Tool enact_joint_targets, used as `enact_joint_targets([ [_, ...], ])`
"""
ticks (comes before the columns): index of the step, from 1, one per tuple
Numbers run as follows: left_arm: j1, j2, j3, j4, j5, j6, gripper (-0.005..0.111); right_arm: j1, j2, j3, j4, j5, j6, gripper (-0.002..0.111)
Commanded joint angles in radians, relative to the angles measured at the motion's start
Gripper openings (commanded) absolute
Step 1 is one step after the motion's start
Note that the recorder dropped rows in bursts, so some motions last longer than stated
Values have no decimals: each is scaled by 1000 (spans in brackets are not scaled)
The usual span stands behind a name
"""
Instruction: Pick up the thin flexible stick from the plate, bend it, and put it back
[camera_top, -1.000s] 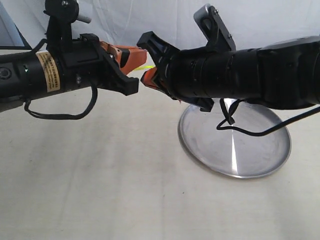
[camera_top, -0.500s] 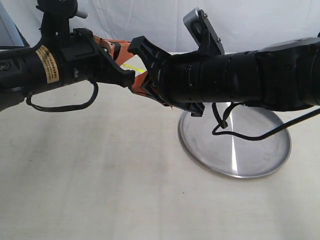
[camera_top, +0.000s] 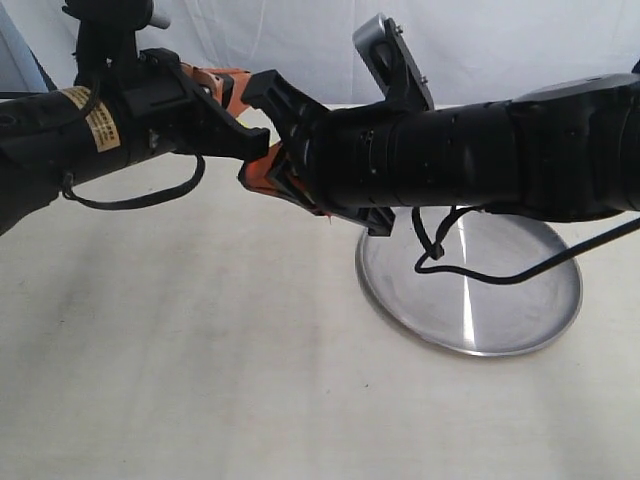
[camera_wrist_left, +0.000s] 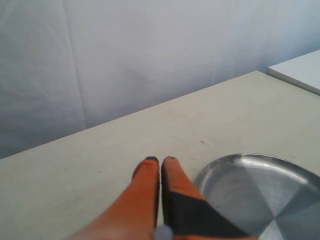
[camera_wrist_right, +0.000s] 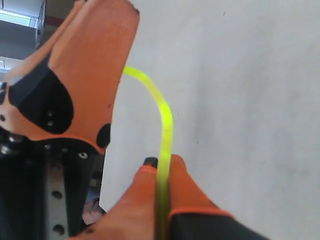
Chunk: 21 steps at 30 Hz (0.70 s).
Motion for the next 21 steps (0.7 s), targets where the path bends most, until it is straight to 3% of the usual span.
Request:
enact_joint_targets([
  [1,-10,13,-1,-27,38,37,0,10,-8,-12,1,75,-32,-1],
  [21,-10,13,-1,-333,90,258,0,10,-8,-12,1,79,-36,-1],
])
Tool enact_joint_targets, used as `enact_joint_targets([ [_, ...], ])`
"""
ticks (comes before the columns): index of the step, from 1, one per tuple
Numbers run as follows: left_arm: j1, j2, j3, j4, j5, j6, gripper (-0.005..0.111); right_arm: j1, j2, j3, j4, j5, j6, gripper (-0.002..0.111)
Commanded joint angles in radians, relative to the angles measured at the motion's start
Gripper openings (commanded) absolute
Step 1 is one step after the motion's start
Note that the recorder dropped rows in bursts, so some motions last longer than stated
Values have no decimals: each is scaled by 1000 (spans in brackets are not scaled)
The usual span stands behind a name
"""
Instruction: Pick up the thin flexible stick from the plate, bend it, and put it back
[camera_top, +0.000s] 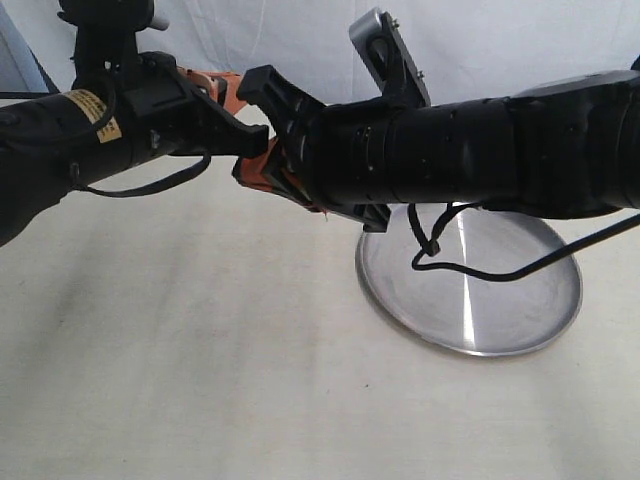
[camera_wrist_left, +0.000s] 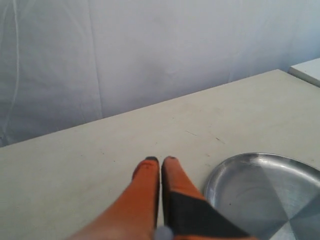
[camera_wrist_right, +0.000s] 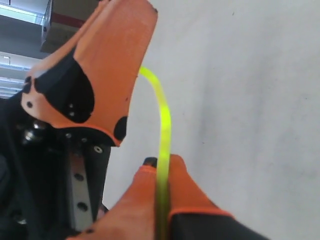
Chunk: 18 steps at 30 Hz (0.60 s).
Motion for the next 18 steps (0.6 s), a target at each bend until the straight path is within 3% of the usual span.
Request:
enact_joint_targets([
  [1,8,13,-1,-58,43,40,0,10,-9,-6,-10,66,-17,-1],
  [18,8,13,-1,-115,201,13,0,10,-9,-6,-63,23,-32,-1],
])
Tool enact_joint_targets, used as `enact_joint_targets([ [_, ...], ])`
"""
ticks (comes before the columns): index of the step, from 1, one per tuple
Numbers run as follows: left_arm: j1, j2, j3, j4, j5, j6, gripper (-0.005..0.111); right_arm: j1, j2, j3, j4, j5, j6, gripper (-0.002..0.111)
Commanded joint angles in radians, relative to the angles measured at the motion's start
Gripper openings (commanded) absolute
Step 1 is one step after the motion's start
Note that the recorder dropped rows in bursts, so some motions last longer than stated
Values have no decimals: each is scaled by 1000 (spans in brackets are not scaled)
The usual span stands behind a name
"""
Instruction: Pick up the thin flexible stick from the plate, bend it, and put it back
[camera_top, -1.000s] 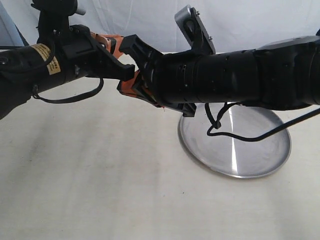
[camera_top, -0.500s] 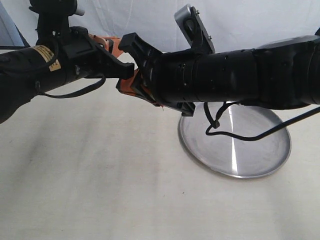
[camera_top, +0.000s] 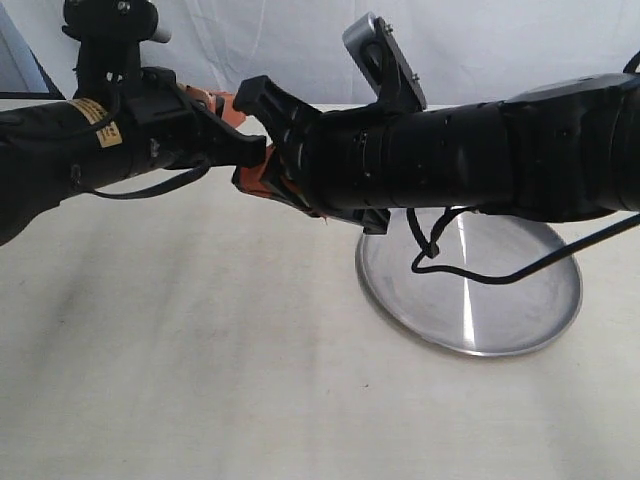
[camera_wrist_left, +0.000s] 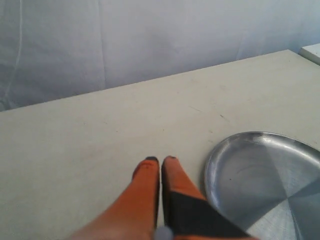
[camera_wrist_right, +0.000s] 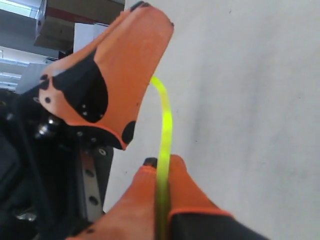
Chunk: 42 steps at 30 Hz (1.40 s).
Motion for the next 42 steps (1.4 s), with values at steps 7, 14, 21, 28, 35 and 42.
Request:
enact_joint_targets([
  [7,11,13,1,-111,147,1,0,6,-16,-6,-80,-20,-16,-1],
  [14,11,13,1,-166,184,-18,0,6,-16,-6,-106,-62,-16,-1],
  [21,11,13,-6,-247,205,-18,0,6,-16,-6,-173,-88,-21,-1],
  [28,11,13,-23,-287,246,-18,0,6,-16,-6,-189,-96,-48,-1],
  [35,11,13,-23,-301,251,-18,0,6,-16,-6,-240,-93,-53,-1],
  [42,10,13,-23,-321,253,-18,0,6,-16,-4,-307,-83,-53,-1],
])
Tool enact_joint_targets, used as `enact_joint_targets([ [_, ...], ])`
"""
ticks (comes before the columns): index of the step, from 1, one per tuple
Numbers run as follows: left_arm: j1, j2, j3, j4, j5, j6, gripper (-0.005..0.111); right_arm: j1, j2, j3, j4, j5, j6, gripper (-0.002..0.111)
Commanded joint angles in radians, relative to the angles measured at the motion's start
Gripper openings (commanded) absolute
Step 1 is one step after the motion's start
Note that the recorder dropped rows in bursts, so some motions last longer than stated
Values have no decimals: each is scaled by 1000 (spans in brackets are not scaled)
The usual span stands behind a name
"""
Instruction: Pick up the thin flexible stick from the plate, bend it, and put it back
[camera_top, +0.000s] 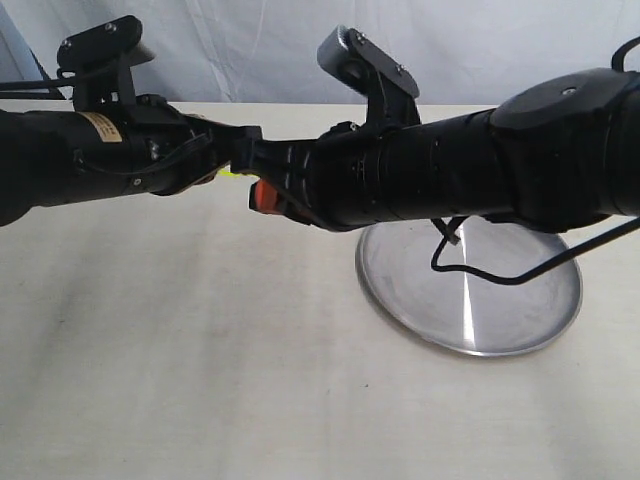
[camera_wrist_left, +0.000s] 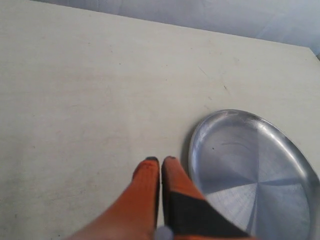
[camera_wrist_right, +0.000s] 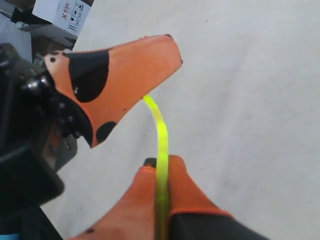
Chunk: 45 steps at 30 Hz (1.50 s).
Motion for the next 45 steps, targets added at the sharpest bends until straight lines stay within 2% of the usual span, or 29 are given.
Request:
enact_joint_targets([
  [1,18,13,10,-12,28,18,0,-3,-18,-4,-68,5,-12,-1],
  [5,13,13,-8,-27,47,18,0,-3,-18,-4,-138,25,-12,-1],
  [10,-28,13,-48,-27,59,28,0,-3,-18,-4,-222,44,-12,-1],
  [18,-44,13,-61,-34,79,28,0,1,-18,-4,-297,34,-10,-1],
  [23,-81,13,-61,-53,53,28,0,36,-18,-4,-385,8,-10,-1],
  [26,-81,13,-61,-57,51,28,0,66,-18,-4,-432,-14,-10,-1],
  [37,-81,16,-61,-71,52,28,0,124,67,-4,-445,-101,-8,-1],
  [45,-81,101,-61,-75,21,28,0,158,67,-30,-440,-127,-8,-1],
])
